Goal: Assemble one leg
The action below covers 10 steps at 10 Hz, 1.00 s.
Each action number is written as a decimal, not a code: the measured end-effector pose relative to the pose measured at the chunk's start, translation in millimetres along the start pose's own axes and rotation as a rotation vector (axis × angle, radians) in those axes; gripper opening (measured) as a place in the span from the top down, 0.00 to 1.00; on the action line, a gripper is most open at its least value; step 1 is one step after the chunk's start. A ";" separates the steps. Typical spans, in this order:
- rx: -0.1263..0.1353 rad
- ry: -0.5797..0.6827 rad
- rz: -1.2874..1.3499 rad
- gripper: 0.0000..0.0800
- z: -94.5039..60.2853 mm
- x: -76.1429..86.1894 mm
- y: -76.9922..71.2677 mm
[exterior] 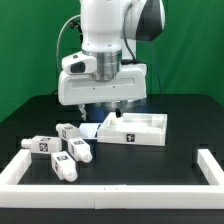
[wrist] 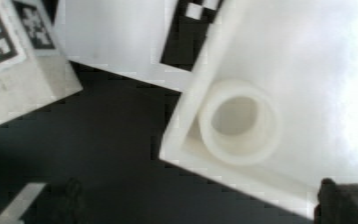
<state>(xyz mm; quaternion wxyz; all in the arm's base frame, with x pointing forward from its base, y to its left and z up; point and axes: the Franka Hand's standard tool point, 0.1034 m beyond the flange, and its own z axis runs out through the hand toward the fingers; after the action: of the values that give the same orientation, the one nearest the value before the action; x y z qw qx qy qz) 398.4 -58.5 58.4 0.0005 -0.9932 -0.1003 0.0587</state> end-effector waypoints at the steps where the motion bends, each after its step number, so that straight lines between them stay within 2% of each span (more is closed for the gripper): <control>1: 0.001 -0.003 -0.002 0.19 1.2 -1.3 -1.2; 4: 0.005 -0.011 0.047 0.19 3.3 -4.6 -2.4; 8: 0.034 -0.108 0.263 0.19 33.0 -50.3 -16.8; 10: 0.035 -0.132 0.281 0.19 45.4 -57.3 -17.8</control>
Offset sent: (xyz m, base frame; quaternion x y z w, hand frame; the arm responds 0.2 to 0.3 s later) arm 0.0000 0.0000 0.0000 0.0000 0.0000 0.0000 1.0000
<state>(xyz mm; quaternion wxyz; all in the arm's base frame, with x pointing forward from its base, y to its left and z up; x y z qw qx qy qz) 333.9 -53.0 20.2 0.0028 -0.9913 0.0407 0.1251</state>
